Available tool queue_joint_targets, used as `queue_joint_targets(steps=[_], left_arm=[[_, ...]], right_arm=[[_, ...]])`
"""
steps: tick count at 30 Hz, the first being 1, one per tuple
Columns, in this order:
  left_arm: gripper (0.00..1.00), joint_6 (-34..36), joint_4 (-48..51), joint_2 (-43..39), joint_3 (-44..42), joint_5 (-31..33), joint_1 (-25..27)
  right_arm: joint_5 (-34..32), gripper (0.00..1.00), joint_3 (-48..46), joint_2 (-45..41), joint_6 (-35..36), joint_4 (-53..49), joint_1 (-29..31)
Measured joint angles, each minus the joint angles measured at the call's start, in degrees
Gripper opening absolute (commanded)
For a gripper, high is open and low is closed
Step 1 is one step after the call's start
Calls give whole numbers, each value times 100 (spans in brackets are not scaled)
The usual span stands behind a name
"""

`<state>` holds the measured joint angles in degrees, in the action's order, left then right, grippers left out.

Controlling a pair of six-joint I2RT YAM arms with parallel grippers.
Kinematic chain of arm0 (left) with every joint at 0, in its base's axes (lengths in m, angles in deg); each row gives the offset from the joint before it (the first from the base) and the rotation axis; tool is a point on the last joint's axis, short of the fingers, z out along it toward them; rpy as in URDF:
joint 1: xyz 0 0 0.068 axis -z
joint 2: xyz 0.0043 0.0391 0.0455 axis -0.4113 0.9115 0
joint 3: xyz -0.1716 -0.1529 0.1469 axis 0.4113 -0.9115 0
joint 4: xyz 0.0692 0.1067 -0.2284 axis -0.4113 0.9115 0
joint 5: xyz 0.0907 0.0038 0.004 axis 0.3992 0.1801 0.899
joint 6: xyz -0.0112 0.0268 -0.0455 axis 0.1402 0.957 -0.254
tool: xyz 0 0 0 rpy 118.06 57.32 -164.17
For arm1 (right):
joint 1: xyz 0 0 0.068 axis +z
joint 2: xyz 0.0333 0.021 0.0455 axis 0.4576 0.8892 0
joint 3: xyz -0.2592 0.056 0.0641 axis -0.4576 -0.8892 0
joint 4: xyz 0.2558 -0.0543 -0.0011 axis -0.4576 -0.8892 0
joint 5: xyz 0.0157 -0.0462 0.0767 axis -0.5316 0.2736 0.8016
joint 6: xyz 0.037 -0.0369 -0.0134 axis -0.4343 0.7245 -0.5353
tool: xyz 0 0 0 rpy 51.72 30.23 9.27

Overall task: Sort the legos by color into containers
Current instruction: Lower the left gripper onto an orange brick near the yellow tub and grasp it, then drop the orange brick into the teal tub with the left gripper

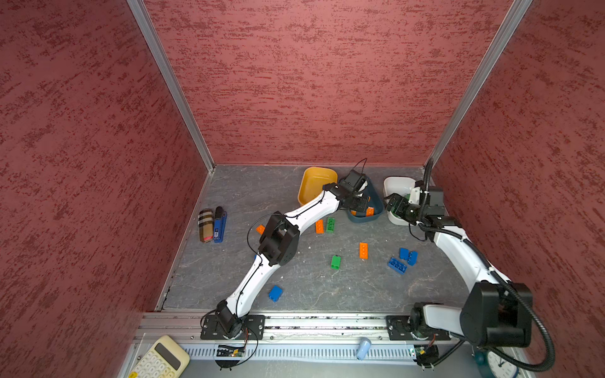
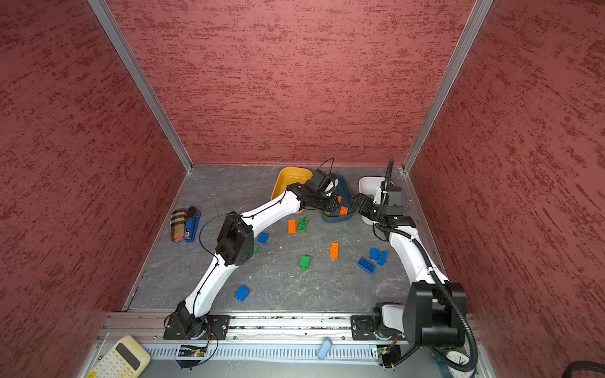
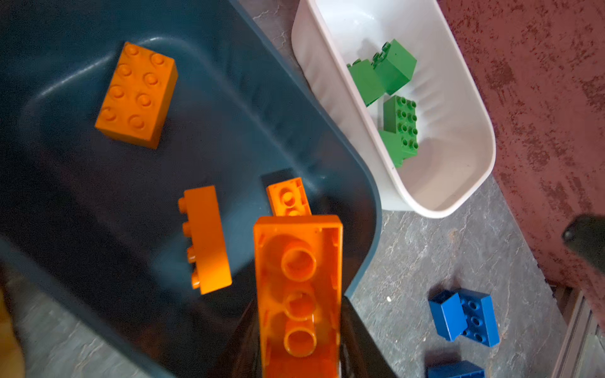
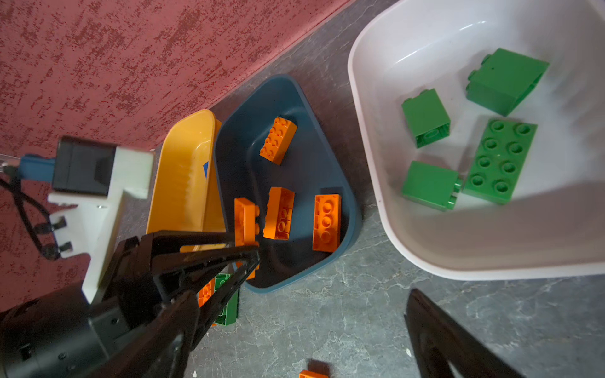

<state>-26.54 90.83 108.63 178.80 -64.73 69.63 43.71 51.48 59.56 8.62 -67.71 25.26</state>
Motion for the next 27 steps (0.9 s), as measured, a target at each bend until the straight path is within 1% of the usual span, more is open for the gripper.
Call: queue_joint_targets(steps=[3, 5, 8, 11, 17, 22, 27], left_arm=[[65, -164, 87, 323, 555, -55, -13], [77, -258, 146, 402, 748, -146, -33], [88, -232, 162, 345, 675, -197, -52], [99, -186, 125, 50, 131, -208, -79], [99, -92, -48, -1095, -1429, -107, -109], [100, 11, -428, -2363, -2804, 260, -146], [99, 7, -669, -3309, -4041, 728, -304]], right_arm=[[-4, 99, -24, 0, -35, 0, 4], [-4, 99, -31, 0, -37, 0, 17], [-4, 99, -61, -11, -35, 4, 46], [-7, 99, -129, -26, -39, 7, 101], [-72, 99, -210, -33, -168, 98, 417], [-367, 99, -214, -24, -208, 293, 984], [-590, 98, -205, 155, -160, 505, 1410]])
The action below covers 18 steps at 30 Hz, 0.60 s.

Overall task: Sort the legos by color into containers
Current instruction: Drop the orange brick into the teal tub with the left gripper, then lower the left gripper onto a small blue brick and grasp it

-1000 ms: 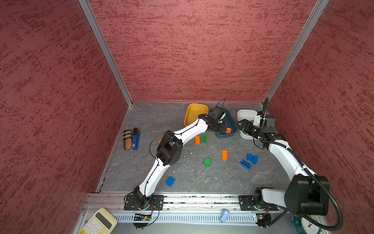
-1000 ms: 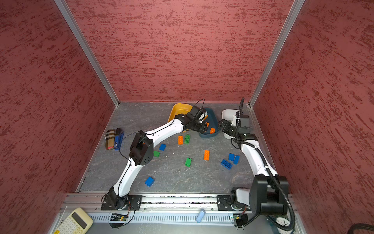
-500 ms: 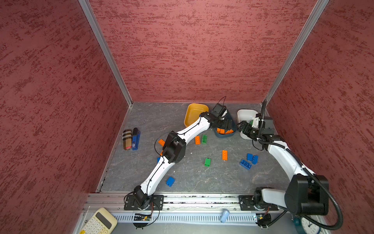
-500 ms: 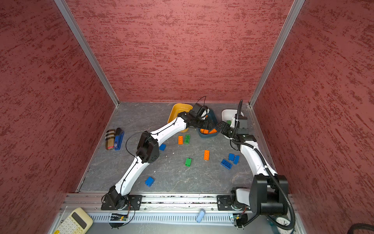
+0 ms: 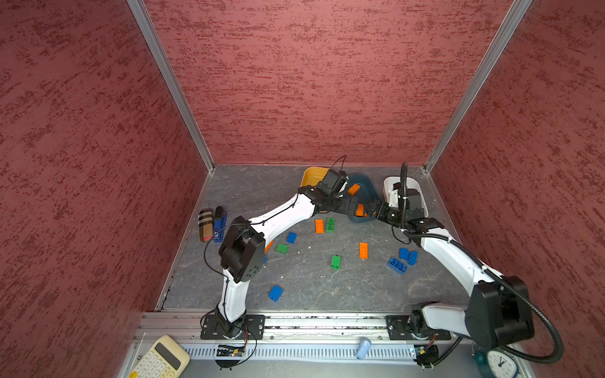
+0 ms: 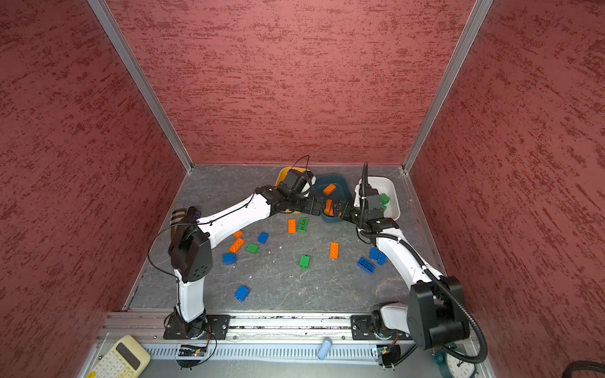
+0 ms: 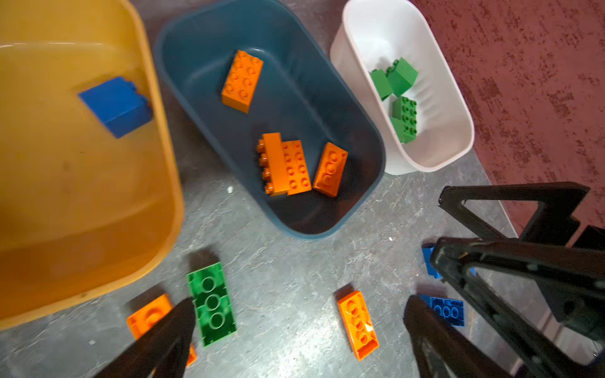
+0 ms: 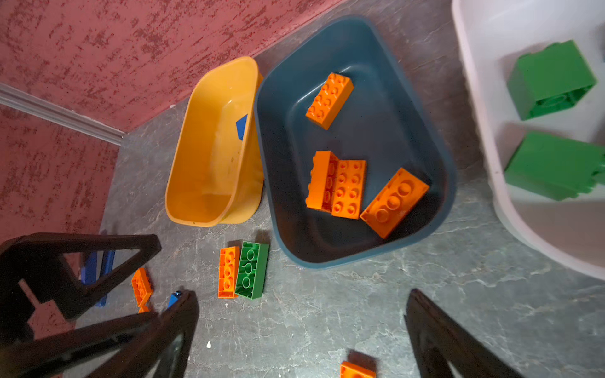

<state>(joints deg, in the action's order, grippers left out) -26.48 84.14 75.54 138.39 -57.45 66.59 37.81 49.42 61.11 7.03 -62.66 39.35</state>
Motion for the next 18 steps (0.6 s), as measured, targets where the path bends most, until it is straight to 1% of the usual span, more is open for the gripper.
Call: queue_joint_targets(steps=[6, 8, 12, 14, 18], left_arm=[[100, -109, 284, -481, -1141, 748, -271], [100, -109, 459, -546, -1462, 848, -382], [100, -24, 820, -562, -1937, 927, -603], [98, 94, 964, -566, -2092, 896, -726], [89, 365, 1204, -564, -2175, 809, -981]], right_arm=[[-382, 98, 83, 149, 101, 162, 249], [-538, 98, 96, 149, 101, 236, 258], [-822, 98, 127, 149, 101, 339, 258], [-942, 99, 129, 149, 98, 372, 258], [-1134, 98, 129, 149, 79, 376, 258]])
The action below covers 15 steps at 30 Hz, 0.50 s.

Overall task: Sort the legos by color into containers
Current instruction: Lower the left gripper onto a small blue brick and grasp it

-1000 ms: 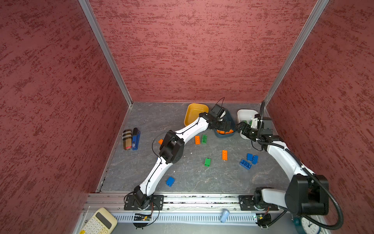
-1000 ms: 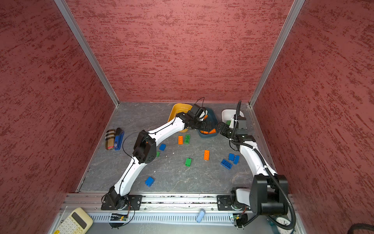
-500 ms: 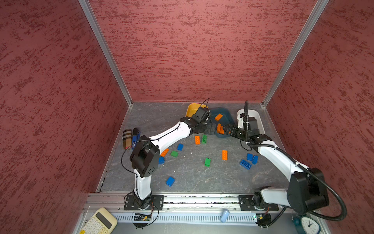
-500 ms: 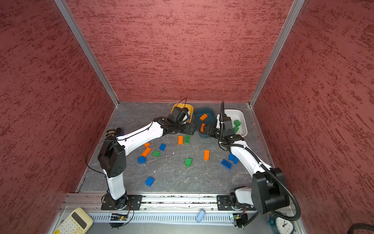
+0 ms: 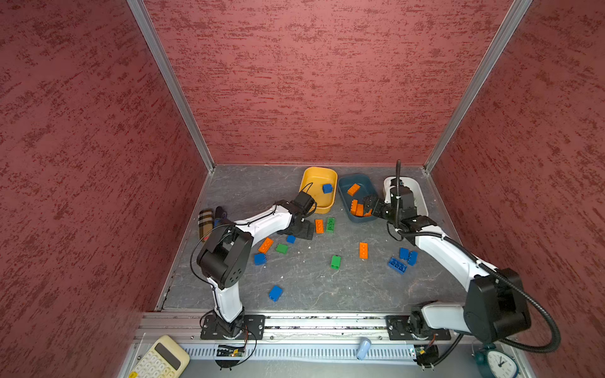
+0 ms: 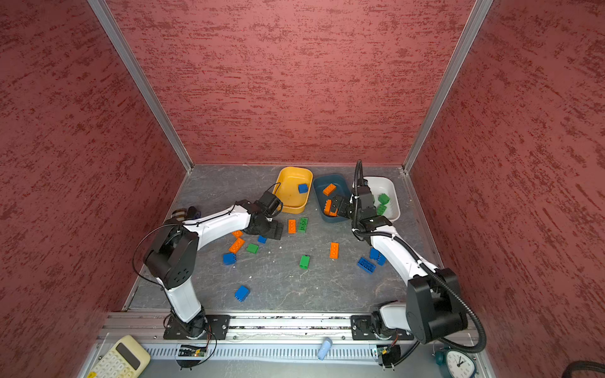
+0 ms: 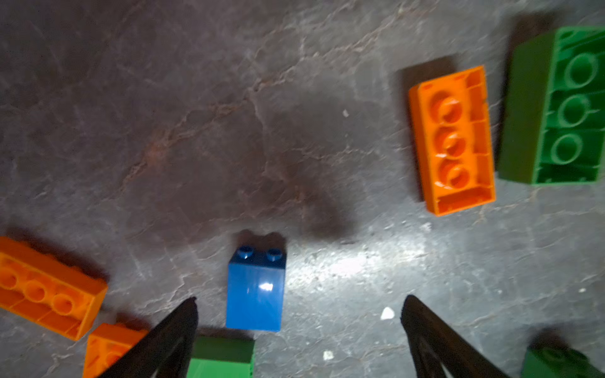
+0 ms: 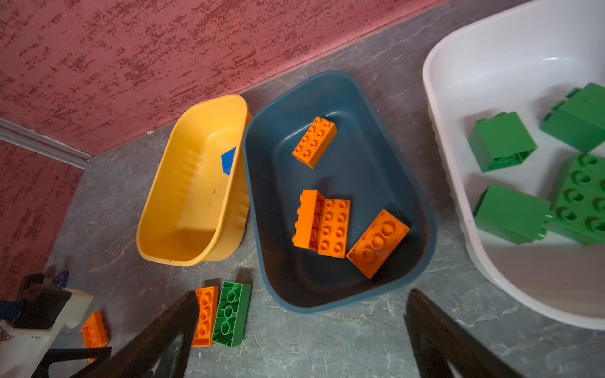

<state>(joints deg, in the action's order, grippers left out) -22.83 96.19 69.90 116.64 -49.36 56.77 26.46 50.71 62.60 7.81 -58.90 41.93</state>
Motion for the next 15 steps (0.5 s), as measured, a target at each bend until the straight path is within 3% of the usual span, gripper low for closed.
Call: queue_joint_targets(steps=[3, 8, 15], left_arm=[[78, 155, 48, 31, 0, -44, -144], [75, 339, 131, 186, -2, -203, -212], [56, 437, 153, 332, -46, -369, -264]], right_arm=[[-92, 98, 0, 0, -22, -4, 0], [-247, 98, 0, 0, -42, -35, 0], [-356, 98, 0, -2, -44, -70, 0]])
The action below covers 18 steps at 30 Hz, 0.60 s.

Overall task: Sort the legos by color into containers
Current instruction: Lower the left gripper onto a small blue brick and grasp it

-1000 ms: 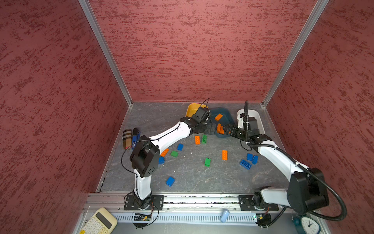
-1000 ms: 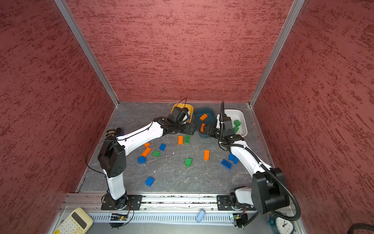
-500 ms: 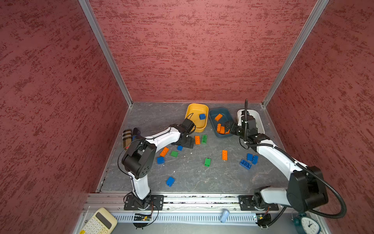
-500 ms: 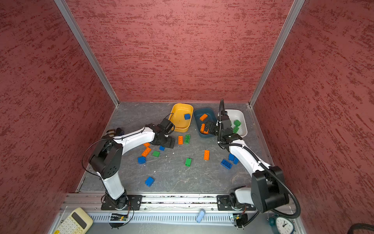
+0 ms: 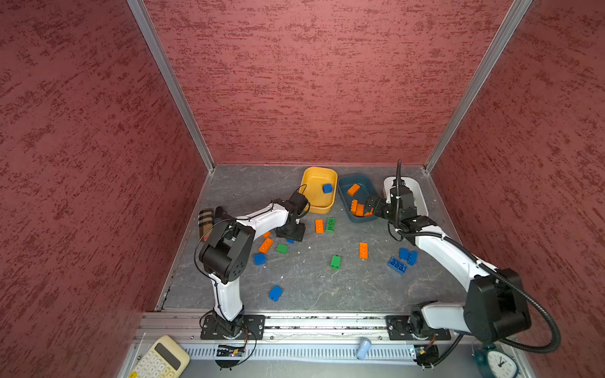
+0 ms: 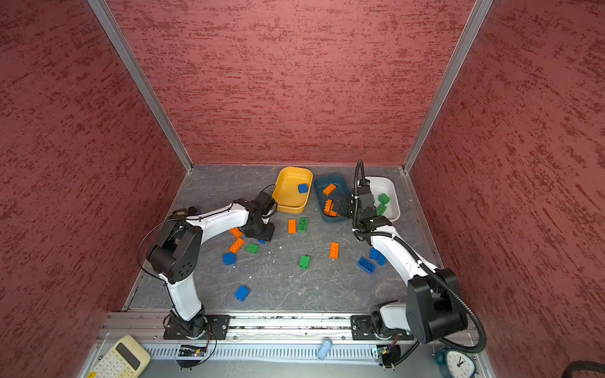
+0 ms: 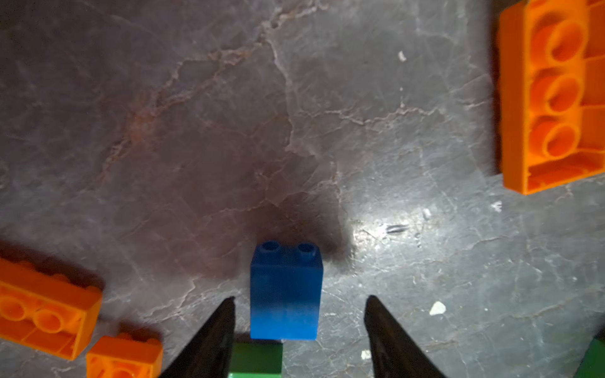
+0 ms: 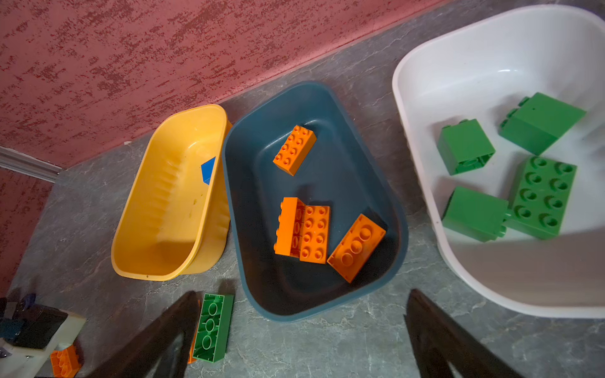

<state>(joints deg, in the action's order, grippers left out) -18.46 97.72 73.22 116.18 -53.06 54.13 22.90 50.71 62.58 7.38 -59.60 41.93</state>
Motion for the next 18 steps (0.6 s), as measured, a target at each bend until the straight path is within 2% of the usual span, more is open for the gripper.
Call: queue_joint_targets(steps=[12, 18], left_arm=[[30, -37, -144, 107, -107, 269, 37], [24, -74, -258, 76, -109, 481, 175]], right_arm=[[-85, 98, 0, -42, 0, 0, 0], [-149, 99, -28, -151, 0, 2, 0]])
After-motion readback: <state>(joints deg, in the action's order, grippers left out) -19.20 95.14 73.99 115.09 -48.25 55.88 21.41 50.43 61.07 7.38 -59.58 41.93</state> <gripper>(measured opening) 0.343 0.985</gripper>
